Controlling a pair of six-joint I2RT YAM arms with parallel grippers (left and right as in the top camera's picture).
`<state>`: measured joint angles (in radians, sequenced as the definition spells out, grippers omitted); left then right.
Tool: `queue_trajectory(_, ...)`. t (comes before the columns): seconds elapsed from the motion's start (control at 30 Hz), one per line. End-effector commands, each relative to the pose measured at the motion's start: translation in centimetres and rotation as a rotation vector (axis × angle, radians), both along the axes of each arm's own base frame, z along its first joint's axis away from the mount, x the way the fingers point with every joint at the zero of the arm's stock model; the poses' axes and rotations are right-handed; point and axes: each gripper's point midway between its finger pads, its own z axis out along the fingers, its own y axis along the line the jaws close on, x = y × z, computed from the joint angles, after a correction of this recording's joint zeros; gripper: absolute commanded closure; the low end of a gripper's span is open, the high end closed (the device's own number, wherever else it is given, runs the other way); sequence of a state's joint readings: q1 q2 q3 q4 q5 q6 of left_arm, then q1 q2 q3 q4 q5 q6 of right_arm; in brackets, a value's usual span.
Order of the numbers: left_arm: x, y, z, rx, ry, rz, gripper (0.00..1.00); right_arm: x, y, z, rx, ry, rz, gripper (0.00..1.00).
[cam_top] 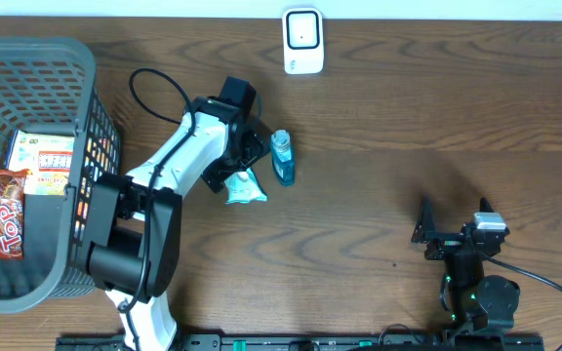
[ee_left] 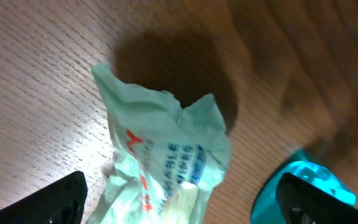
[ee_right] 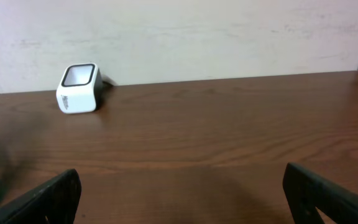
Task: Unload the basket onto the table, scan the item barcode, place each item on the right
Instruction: 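Carry the wipes pack to the scanner and drop it beside the bottle, then reach the left gripper into the basket and grasp the Kleenex pack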
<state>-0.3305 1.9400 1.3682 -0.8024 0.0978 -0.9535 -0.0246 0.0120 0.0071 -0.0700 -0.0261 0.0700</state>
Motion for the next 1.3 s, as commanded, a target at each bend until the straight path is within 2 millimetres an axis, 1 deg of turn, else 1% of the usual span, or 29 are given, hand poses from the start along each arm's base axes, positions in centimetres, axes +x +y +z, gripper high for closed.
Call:
queue_trajectory(0.0,1.4,0.7,4.4,0.025,-0.140,-0.015,0.02,0.0,0.2,-0.1,-0.012,0.001,0.007,0.01)
queue_trajectory(0.03,1.7,0.9,5.6,0.032,-0.175,-0.028,0.02,0.0,0.2,-0.1,-0.012,0.001,0.007,0.01)
queue_trajectory(0.1,2.2,1.4,8.5,0.051,-0.264,-0.056,0.01,0.0,0.2,-0.1,-0.012,0.001,0.007,0.01)
queue_trajectory(0.2,2.4,2.4,13.5,0.090,-0.406,-0.108,0.01,0.0,0.2,-0.1,-0.012,0.001,0.007,0.01)
queue_trajectory(0.23,2.0,3.4,16.8,0.131,-0.502,-0.138,0.01,0.0,0.2,-0.1,-0.012,0.001,0.007,0.01)
queue_trajectory(0.33,1.0,5.0,21.4,0.198,-0.629,-0.161,0.01,0.0,0.2,-0.1,-0.012,0.001,0.007,0.01)
queue_trajectory(0.37,0.2,6.0,23.6,0.222,-0.691,-0.142,0.01,0.0,0.2,-0.1,-0.012,0.001,0.007,0.01)
queue_trajectory(0.4,-0.4,6.8,25.2,0.235,-0.735,-0.120,0.01,0.0,0.2,-0.1,-0.012,0.001,0.007,0.01)
queue_trajectory(0.53,-2.6,9.7,29.9,0.272,-0.866,-0.073,0.00,0.0,0.2,-0.1,-0.012,0.001,0.007,0.01)
queue_trajectory(0.57,-3.1,10.3,30.5,0.281,-0.885,-0.064,0.01,0.0,0.2,-0.1,-0.012,0.001,0.007,0.01)
queue_trajectory(0.67,-4.7,13.2,32.7,0.323,-0.941,-0.006,0.01,0.0,0.2,-0.1,-0.012,0.001,0.007,0.01)
queue_trajectory(0.73,-5.6,15.1,33.6,0.355,-0.960,0.040,0.01,0.0,0.2,-0.1,-0.012,0.001,0.007,0.01)
queue_trajectory(0.83,-6.8,17.8,34.2,0.396,-0.963,0.127,0.00,0.0,0.2,-0.1,-0.012,0.001,0.007,0.01)
queue_trajectory(0.9,-7.5,19.8,34.1,0.430,-0.942,0.190,0.00,0.0,0.2,-0.1,-0.012,0.001,0.007,0.01)
queue_trajectory(0.97,-8.1,21.3,33.6,0.455,-0.911,0.234,0.00,0.0,0.2,-0.1,-0.012,0.001,0.007,0.01)
queue_trajectory(1.13,-9.3,24.4,31.0,0.499,-0.767,0.321,0.00,0.0,0.2,-0.1,-0.012,0.001,0.007,0.01)
queue_trajectory(1.27,-10.0,26.7,28.0,0.516,-0.616,0.373,0.00,0.0,0.2,-0.1,-0.012,0.001,0.007,0.01)
